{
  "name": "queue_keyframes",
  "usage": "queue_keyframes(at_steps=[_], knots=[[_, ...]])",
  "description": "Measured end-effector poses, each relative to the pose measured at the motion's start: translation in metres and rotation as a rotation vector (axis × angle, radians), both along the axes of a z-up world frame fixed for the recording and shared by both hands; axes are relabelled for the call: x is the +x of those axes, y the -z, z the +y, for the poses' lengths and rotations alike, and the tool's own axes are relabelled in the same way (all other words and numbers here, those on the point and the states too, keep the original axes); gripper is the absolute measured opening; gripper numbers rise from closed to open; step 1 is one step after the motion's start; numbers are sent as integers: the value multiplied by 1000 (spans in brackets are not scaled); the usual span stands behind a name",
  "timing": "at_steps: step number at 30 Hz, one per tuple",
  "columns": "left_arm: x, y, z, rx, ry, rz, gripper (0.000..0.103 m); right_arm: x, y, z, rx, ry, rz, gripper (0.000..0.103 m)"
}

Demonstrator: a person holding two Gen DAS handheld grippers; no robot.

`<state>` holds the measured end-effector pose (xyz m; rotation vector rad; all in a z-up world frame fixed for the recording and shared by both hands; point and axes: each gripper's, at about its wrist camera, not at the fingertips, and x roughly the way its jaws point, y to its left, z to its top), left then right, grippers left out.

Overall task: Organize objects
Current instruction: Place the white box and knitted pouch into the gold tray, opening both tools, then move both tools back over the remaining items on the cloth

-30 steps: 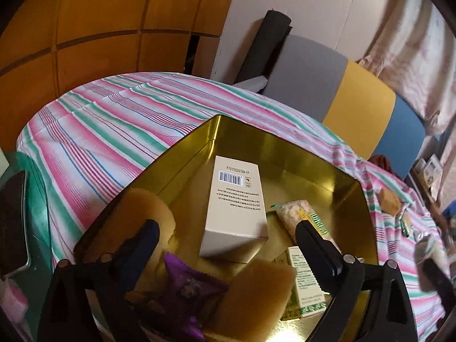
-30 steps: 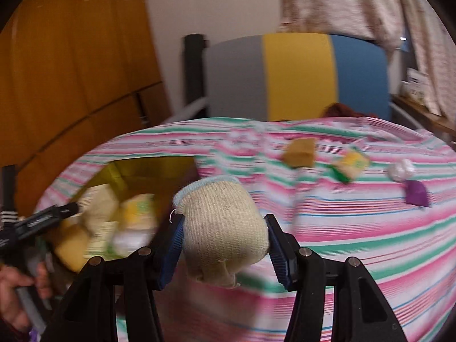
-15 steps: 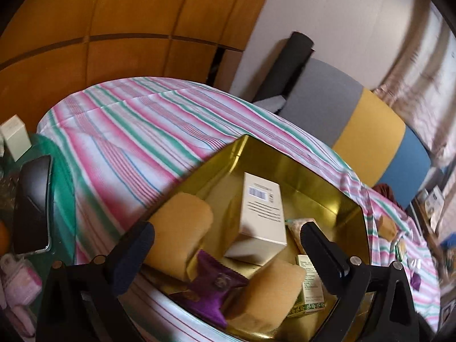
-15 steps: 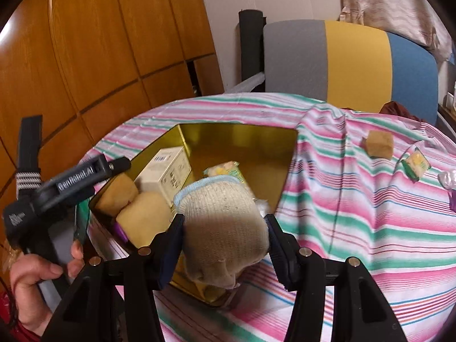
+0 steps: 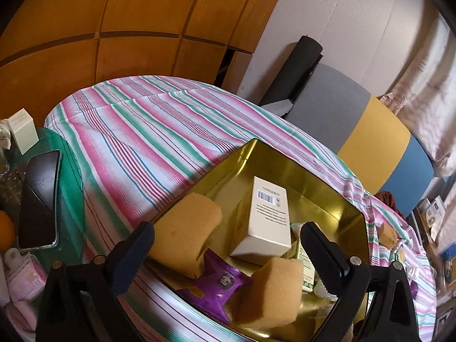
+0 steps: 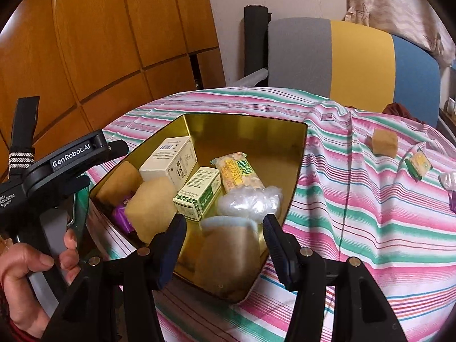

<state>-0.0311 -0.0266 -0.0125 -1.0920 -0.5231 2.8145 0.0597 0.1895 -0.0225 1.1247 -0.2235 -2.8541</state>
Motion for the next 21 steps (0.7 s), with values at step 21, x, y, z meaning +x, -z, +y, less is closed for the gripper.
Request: queue_keyframes(at_steps=[21], knots=[[32, -9, 80, -60, 299, 36, 103, 33, 8, 115, 2, 298, -21, 57]])
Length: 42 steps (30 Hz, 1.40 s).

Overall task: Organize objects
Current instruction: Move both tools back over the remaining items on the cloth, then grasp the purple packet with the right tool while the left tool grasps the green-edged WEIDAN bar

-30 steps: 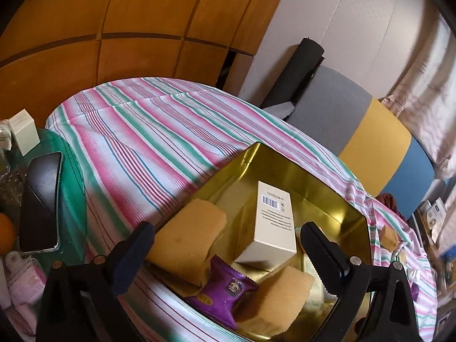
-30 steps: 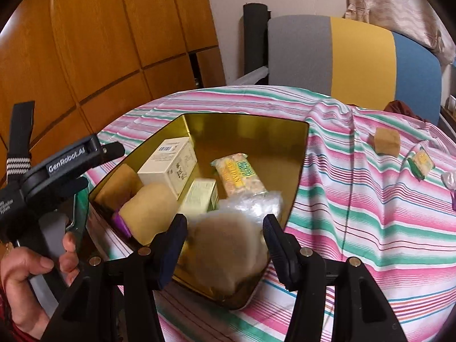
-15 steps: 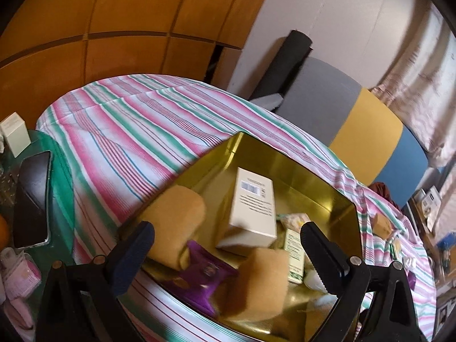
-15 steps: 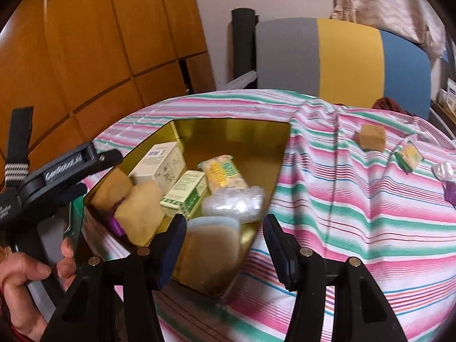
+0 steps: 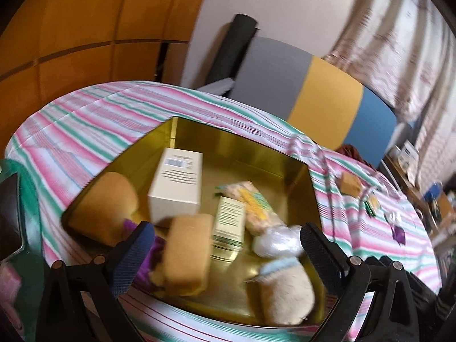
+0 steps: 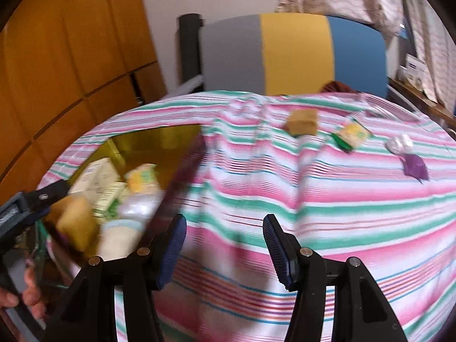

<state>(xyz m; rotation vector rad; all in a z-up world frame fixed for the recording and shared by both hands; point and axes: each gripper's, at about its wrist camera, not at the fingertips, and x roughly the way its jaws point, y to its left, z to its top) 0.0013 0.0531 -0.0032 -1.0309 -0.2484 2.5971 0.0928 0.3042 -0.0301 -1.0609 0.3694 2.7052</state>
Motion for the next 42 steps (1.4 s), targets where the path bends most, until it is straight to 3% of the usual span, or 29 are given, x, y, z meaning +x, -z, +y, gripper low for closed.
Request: queue_keyframes(at_steps=[11, 16, 27, 31, 36, 38, 40, 42], knots=[[27, -7, 77, -61, 214, 13, 103, 46, 27, 111, -52, 289, -57, 57], [41, -5, 110, -100, 309, 12, 103, 60, 40, 164, -54, 432, -88, 62], [55, -3, 155, -143, 419, -19, 103, 28, 27, 277, 34, 553, -72, 72], [57, -2, 169, -173, 440, -20, 103, 8, 35, 302, 68, 572, -104, 72], [56, 2, 182, -206, 459, -25, 103, -2, 48, 316, 37, 564, -90, 72], [54, 4, 187, -212, 464, -30, 103, -6, 51, 316, 34, 555, -93, 69], [52, 6, 196, -213, 471, -40, 103, -7, 55, 317, 22, 540, -96, 54], [50, 7, 206, -213, 483, -48, 103, -5, 56, 316, 15, 534, -77, 52]])
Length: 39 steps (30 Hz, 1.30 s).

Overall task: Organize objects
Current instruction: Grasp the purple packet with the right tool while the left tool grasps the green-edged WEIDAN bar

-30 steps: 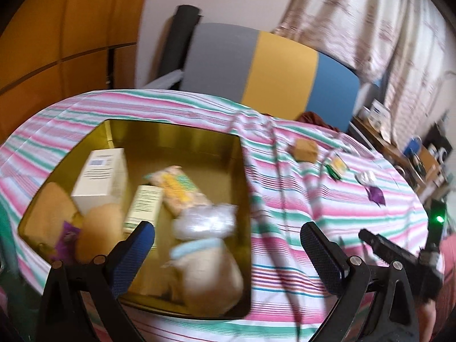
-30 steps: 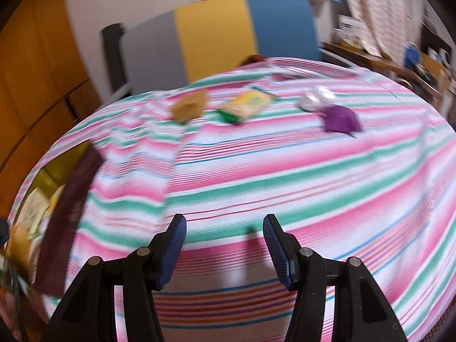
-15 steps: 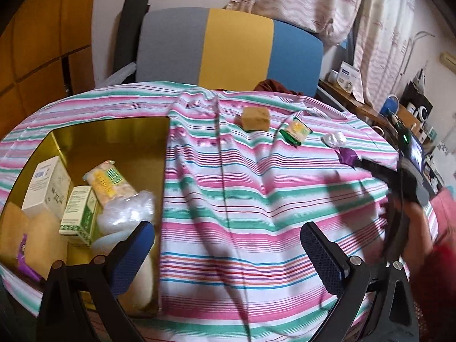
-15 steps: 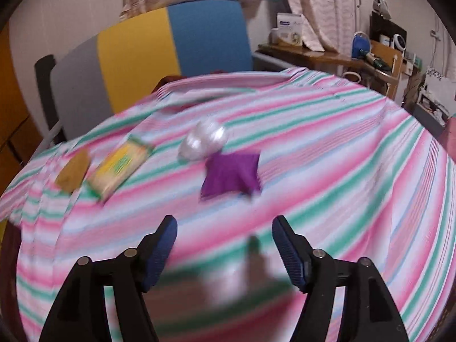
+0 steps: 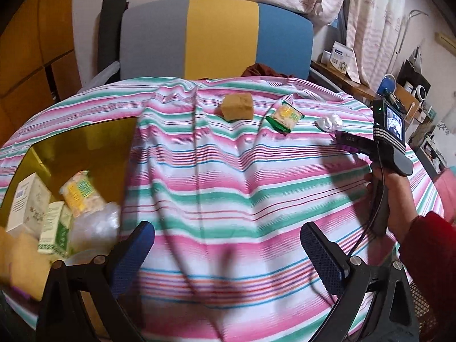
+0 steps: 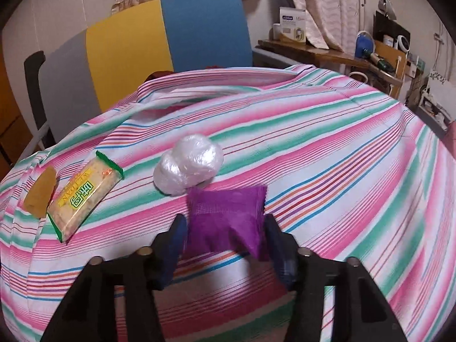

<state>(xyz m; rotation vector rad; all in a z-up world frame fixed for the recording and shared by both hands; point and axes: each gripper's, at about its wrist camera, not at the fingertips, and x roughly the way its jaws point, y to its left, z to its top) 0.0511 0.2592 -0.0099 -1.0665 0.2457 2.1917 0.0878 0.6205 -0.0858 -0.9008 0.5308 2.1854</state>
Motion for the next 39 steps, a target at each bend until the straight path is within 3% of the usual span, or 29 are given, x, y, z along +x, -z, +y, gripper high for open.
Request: queue_keyframes(at_steps=[2, 11, 19, 26, 28, 30, 32, 39], knots=[[-3, 0, 16, 3, 17, -3, 103, 2, -2, -2, 4, -7, 23, 47], [-21, -2, 93, -20, 106, 78, 103, 29, -9, -25, -26, -68, 25, 45], [-63, 8, 191, -47, 192, 148, 103, 41, 0, -31, -14, -24, 53, 46], [-104, 48, 250, -172, 194, 149, 102, 41, 2, -31, 13, -10, 45, 46], [-103, 55, 254, -175, 203, 187, 97, 41, 2, -31, 18, -8, 46, 46], [-104, 61, 255, -187, 203, 187, 78, 41, 3, -31, 21, -8, 47, 46], [-100, 60, 254, -158, 232, 185, 66, 41, 3, -31, 23, -6, 48, 46], [-82, 54, 241, -136, 227, 278, 61, 40, 2, -33, 42, -2, 37, 46]])
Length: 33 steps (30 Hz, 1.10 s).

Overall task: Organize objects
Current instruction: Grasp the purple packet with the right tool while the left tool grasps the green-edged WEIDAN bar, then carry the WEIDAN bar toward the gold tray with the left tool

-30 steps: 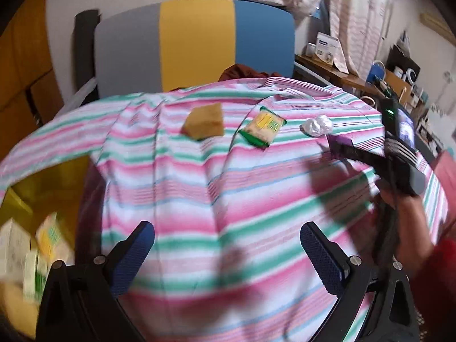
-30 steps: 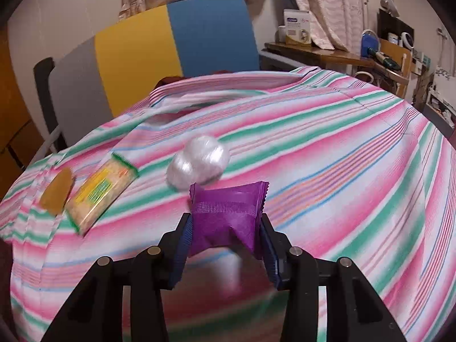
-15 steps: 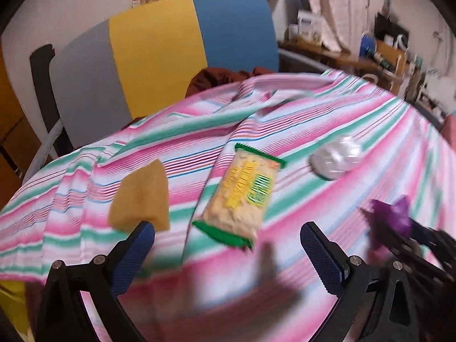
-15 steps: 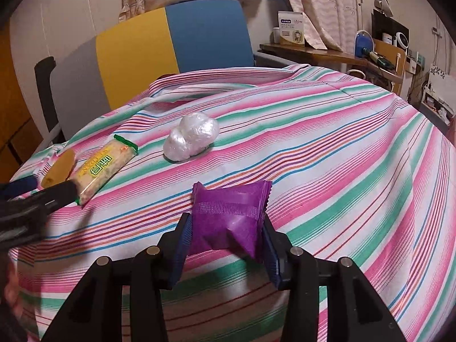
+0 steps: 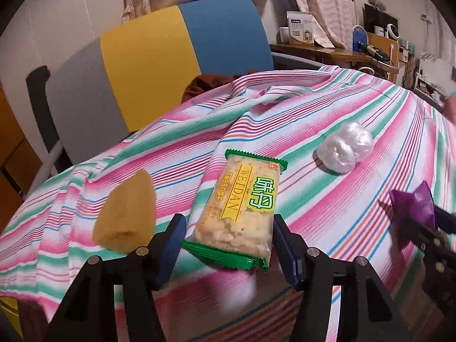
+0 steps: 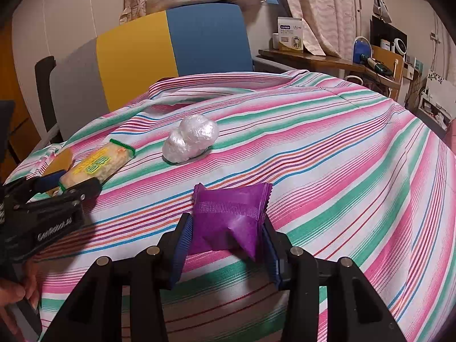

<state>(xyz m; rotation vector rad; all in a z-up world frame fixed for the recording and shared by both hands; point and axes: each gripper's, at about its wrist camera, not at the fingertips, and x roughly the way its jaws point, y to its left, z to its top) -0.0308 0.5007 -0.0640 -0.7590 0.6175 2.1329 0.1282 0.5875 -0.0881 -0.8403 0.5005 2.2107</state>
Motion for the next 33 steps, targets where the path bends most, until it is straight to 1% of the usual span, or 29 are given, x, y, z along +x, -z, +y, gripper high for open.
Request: queue_keyframes(at_steps=[4, 7, 8, 11, 18, 25, 28, 30, 33], knots=[[15, -4, -22, 32, -15, 48, 59, -2, -1, -2, 18, 2, -15, 46], [28, -4, -41, 43, -25, 74, 55, -3, -2, -5, 37, 0, -24, 46], [31, -4, -48, 50, -29, 72, 53, -3, -3, -5, 42, -1, -26, 46], [39, -8, -66, 83, -33, 60, 52, -3, -4, -7, 52, -1, -27, 46], [66, -10, -96, 131, -17, 17, 51, -2, -11, -18, 107, -12, -17, 46], [70, -14, -128, 196, -75, -62, 51, -8, -21, -37, 191, -76, -34, 45], [67, -14, -144, 215, -111, -118, 51, -12, -23, -44, 171, -123, -45, 45], [66, -12, -151, 218, -125, -140, 51, -11, -24, -48, 140, -142, -43, 45], [63, -7, -154, 208, -123, -189, 51, -10, -26, -60, 100, -150, -27, 45]])
